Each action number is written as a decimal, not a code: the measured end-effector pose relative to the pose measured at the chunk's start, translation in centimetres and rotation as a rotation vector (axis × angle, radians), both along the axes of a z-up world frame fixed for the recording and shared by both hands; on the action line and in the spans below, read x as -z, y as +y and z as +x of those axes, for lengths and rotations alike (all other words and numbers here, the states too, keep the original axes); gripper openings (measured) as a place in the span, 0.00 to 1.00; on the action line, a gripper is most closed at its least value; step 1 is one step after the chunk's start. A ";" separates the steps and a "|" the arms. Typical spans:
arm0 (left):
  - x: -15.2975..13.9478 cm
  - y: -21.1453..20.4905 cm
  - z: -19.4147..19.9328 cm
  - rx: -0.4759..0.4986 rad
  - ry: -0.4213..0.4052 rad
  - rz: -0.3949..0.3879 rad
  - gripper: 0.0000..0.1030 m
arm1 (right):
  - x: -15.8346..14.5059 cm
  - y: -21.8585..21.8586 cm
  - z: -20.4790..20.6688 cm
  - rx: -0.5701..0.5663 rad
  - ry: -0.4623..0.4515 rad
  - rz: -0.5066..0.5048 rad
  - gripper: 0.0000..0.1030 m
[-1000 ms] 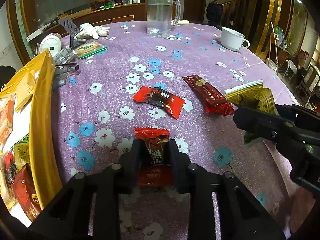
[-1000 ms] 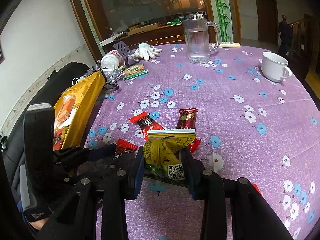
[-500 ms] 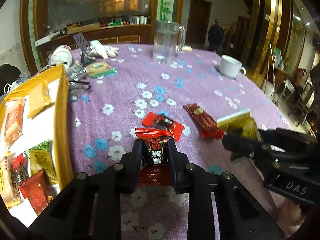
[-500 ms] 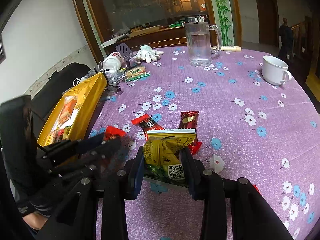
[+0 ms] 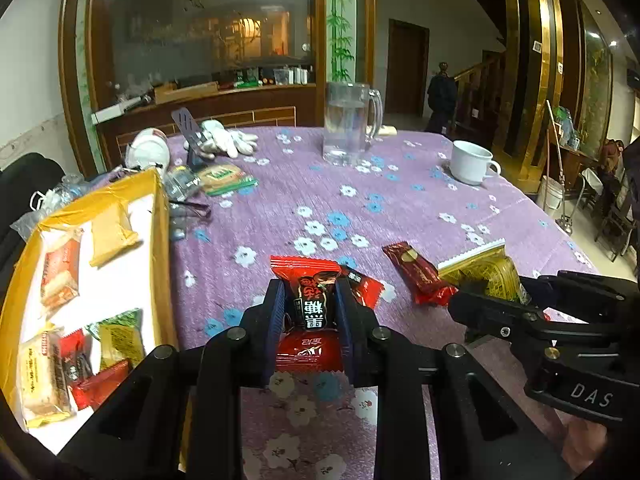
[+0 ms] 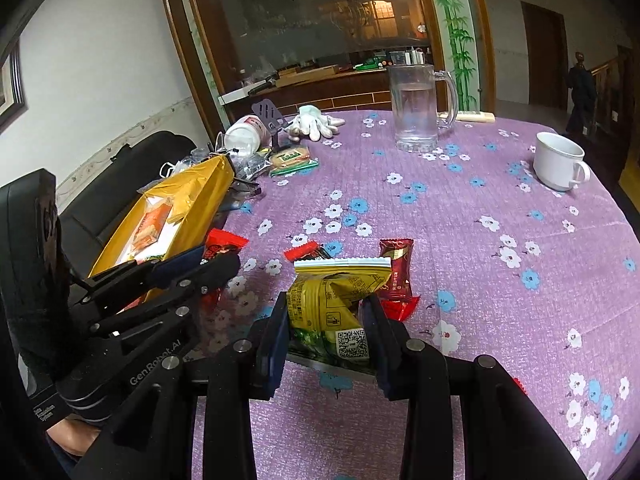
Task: Organize snacks
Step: 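Lift the green-yellow packet with the right tool while the left tool lifts the red candy, then carry the red candy with the left tool while the right tool carries the packet to the box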
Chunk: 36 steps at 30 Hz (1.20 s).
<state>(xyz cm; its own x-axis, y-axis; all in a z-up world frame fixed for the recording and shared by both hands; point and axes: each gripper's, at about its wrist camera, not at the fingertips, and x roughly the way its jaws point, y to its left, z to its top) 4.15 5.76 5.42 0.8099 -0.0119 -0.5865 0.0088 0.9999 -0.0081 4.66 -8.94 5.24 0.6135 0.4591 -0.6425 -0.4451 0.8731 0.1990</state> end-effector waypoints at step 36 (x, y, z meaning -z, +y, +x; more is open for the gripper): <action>-2.8 9.2 -3.9 -0.209 -0.122 -0.085 0.22 | -4.2 7.5 -1.3 -0.074 -0.023 0.011 0.35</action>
<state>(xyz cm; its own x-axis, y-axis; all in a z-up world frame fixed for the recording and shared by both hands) 0.25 14.97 8.21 0.8646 0.1183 -0.4884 -0.1922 0.9759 -0.1038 3.33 -1.41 9.41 0.5918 0.5110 -0.6234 -0.5132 0.8352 0.1975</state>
